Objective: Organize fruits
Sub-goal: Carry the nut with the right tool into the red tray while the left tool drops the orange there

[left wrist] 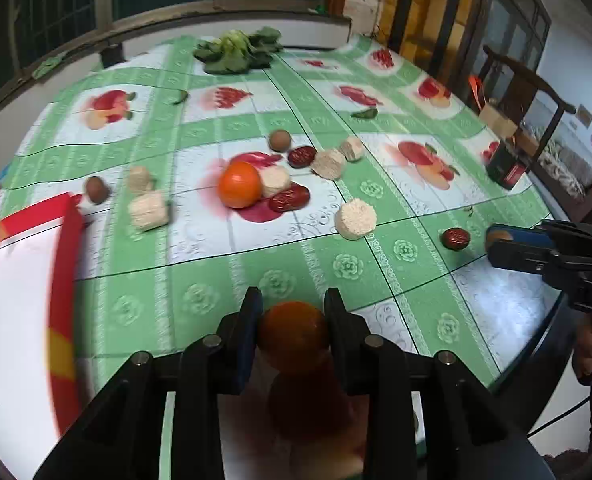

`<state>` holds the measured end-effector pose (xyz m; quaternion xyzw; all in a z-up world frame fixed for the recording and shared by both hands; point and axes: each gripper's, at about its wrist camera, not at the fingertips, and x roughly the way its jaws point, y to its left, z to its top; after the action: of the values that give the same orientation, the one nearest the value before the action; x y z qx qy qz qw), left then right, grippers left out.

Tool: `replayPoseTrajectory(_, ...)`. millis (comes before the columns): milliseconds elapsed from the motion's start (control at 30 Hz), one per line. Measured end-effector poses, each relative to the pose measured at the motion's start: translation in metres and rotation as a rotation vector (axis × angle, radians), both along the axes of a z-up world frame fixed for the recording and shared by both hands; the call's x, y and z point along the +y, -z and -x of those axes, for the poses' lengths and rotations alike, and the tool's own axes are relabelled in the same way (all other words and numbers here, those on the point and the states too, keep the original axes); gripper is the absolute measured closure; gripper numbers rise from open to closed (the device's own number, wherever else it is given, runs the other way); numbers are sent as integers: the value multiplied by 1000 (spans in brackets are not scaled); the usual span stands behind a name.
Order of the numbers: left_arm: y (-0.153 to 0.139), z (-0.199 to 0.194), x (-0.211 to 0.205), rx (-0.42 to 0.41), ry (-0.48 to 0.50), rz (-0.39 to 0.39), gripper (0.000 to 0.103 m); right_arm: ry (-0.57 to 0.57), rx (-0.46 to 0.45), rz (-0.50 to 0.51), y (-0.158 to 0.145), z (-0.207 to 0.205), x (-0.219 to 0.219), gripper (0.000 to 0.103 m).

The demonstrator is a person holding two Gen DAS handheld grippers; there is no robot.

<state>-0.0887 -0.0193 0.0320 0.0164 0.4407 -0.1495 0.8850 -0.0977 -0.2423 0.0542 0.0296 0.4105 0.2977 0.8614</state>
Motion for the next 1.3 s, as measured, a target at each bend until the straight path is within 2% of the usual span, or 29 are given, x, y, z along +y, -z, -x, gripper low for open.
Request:
replayPoseTrajectory(133,-26,27,19,-76,-43,-11,72,-68,-20,-4,-11,0,30,80)
replayPoseTrajectory(267,-45,54,62,-145,-161,-70,72,-201,-54,-31,-26,0,93,79)
replayPoseTrajectory(400,-48,65,110,-132,-304,-113,72,-330,-77,-73,-37,-4,161,79)
replayPoseTrajectory(500,-48,73,146,-143,-411,-157,72,-417,-51,-113,-36,-9,220,79)
replayPoseTrajectory(567,-45,78,169,-148,-496,-172,72,-457,-33,-113,-32,-10,249,79)
replayPoseTrajectory(700,-33,87,203,-104,-603,-161,71,-502,11,-83,-22,-10,300,79)
replayPoseTrajectory(800,-28,91,216,-68,-651,-165,70,-499,29,-69,-17,-10,309,79)
replayPoseTrajectory(867,-27,98,224,-60,-677,-152,68,-485,83,-67,-11,-12,312,79)
replayPoseTrajectory(933,-28,100,224,-56,-689,-151,50,-474,115,-52,-8,-14,313,67)
replayPoseTrajectory(967,-30,103,222,-72,-694,-147,38,-463,136,-49,-7,-16,312,64)
replayPoseTrajectory(1000,-33,105,220,-88,-694,-147,32,-457,139,-59,-9,-15,308,62)
replayPoseTrajectory(1100,-42,107,210,-118,-682,-155,25,-427,102,-72,-19,-12,290,57)
replayPoseTrajectory(1300,-70,108,180,-190,-610,-117,19,-317,14,-80,-46,-18,224,51)
